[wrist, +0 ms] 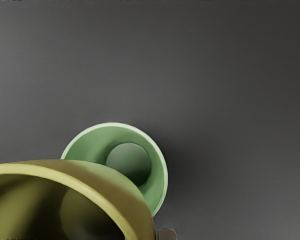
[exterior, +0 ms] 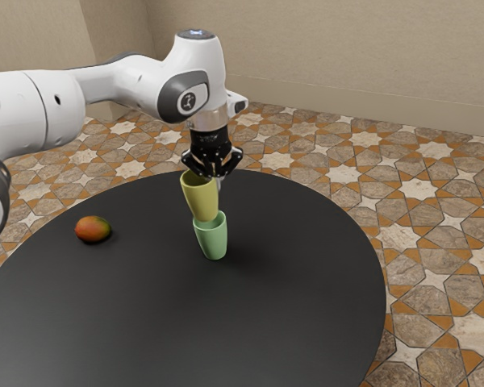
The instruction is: Place the left cup onto the right cup
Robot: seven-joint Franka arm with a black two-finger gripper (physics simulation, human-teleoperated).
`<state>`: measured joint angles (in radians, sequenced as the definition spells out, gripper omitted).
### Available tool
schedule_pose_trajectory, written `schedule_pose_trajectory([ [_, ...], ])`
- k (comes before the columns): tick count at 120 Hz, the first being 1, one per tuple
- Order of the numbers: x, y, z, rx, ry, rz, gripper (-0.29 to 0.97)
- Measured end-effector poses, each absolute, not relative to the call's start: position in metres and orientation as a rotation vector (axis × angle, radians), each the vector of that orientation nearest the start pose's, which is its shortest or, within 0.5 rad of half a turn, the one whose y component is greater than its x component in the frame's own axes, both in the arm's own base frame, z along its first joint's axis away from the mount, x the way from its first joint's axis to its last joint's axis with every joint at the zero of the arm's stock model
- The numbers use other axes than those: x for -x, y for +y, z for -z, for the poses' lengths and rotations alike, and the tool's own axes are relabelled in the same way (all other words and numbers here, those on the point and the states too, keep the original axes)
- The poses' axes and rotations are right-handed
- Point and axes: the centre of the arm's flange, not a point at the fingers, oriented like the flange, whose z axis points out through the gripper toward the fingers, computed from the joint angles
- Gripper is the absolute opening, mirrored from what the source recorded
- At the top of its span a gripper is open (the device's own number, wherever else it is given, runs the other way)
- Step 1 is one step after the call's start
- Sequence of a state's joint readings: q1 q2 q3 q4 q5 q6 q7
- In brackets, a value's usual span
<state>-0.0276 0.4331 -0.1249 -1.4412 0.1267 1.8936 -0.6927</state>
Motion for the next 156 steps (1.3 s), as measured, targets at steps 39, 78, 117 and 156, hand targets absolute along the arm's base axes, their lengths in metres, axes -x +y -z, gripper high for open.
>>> schedule_pose_trajectory([
  [39, -0.691, -0.079, -0.438, 2.987, -0.779, 0.066, -0.11],
  [78, -0.693, -0.078, -0.433, 2.987, -0.77, 0.056, -0.11],
  [117, -0.694, -0.078, -0.425, 2.988, -0.764, 0.048, -0.11],
  [156, -0.696, -0.079, -0.416, 2.99, -0.761, 0.034, -0.11],
])
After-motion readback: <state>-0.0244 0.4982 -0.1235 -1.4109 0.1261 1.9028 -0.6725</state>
